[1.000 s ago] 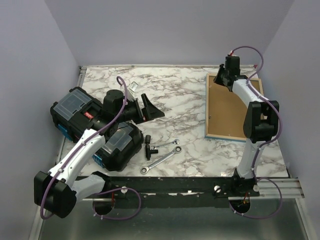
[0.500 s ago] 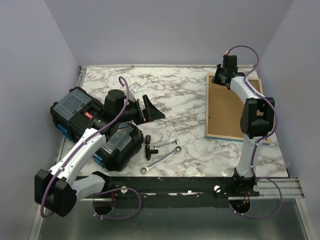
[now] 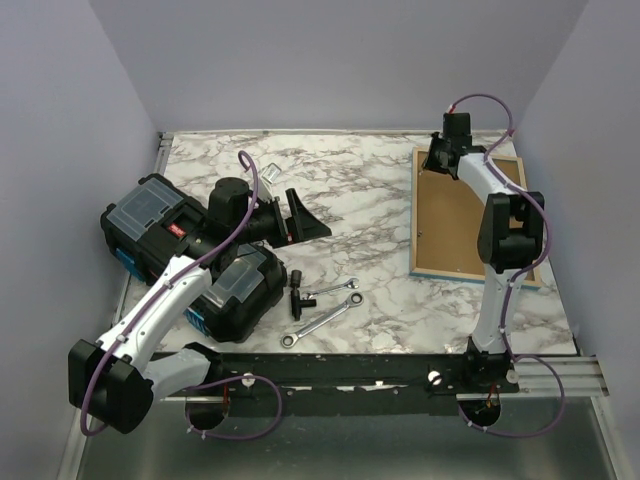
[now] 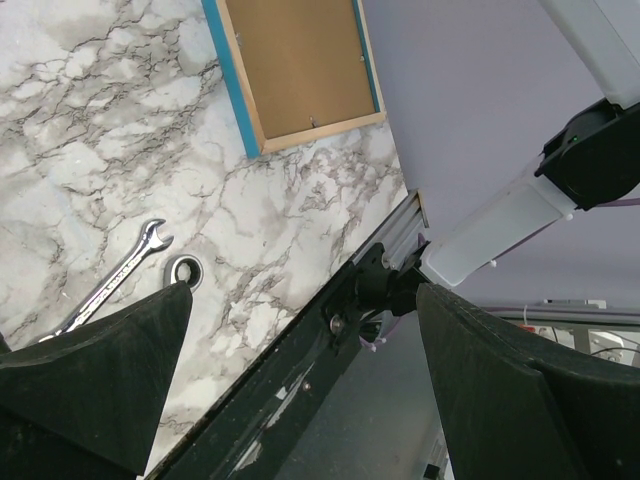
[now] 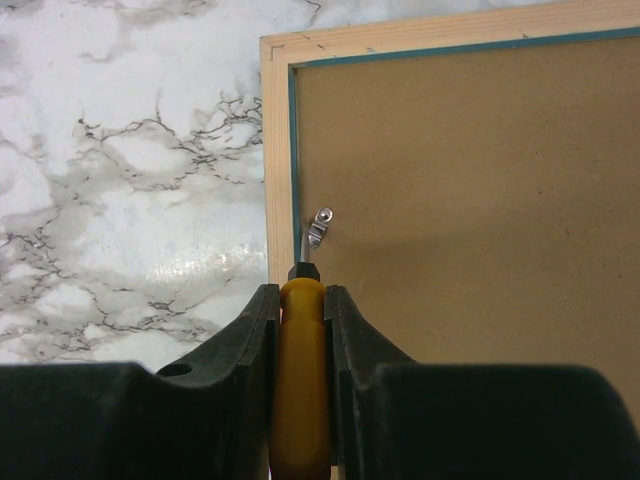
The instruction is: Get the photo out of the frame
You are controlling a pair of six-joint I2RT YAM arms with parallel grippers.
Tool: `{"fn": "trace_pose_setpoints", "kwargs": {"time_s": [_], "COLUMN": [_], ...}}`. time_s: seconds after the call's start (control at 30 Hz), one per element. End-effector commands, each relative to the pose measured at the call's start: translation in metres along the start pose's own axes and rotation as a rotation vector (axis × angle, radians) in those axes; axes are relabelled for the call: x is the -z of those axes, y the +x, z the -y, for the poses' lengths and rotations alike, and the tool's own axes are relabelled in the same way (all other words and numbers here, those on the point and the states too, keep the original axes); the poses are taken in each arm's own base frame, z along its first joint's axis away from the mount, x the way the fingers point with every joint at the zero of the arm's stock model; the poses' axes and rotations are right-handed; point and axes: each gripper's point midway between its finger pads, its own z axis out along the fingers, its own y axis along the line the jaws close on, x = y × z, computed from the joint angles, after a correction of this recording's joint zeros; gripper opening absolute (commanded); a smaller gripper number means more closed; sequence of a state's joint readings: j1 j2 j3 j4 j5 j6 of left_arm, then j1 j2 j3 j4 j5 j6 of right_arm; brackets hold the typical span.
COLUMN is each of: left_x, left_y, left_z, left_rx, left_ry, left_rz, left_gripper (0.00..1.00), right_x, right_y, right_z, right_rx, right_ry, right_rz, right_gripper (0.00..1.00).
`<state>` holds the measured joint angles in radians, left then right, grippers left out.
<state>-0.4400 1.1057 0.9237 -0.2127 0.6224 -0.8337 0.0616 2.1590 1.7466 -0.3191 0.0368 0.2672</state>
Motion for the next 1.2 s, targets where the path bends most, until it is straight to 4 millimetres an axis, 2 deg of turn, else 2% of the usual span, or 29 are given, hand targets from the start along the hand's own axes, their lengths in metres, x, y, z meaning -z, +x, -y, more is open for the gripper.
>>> {"fn": "trace_pose_setpoints", "kwargs": {"time_s": [0.0, 0.3, 0.4, 0.5, 0.6, 0.73, 0.9, 1.0, 1.07, 1.17], "left_x": [0.005, 0.005, 0.007, 0.007, 0.007, 0.008, 0.005, 0.003, 0.001, 0.0], "left_y": [-0.005, -0.003, -0.002, -0.001, 0.001, 0.005, 0.011, 0.016, 0.018, 0.022], "left_z": [0.016, 0.019, 0.02, 0.02, 0.022, 0.026, 0.034, 0.042, 0.046, 0.049], "left_rx": [-0.047, -0.049, -0.056, -0.067, -0.083, -0.133, -0.169, -0.187, -0.196, -0.199], "left_ry": [0.044, 0.064, 0.067, 0.069, 0.077, 0.078, 0.094, 0.114, 0.123, 0.127], "left_rz": [0.006, 0.001, 0.004, 0.001, -0.009, -0.009, -0.021, -0.034, -0.037, -0.041], "left_gripper": [0.98, 0.98, 0.98, 0.99, 0.99, 0.98, 0.98, 0.99, 0.98, 0.99], "right_x": [-0.003, 0.008, 0.025, 0.055, 0.092, 0.146, 0.198, 0.212, 0.214, 0.216], "right_y": [0.004, 0.014, 0.009, 0.011, 0.033, 0.082, 0.14, 0.171, 0.182, 0.189], "right_z": [0.003, 0.004, -0.002, -0.006, -0.001, 0.011, 0.022, 0.02, 0.014, 0.004], "right_rx": [0.026, 0.048, 0.052, 0.041, 0.031, 0.049, 0.09, 0.11, 0.104, 0.121], "right_ry": [0.03, 0.073, 0.074, 0.104, 0.173, 0.217, 0.216, 0.201, 0.151, 0.127], "right_rz": [-0.026, -0.064, -0.047, -0.062, -0.114, -0.218, -0.352, -0.409, -0.421, -0.427], "right_gripper": [0.01, 0.01, 0.01, 0.0, 0.01, 0.01, 0.01, 0.0, 0.01, 0.01]}}
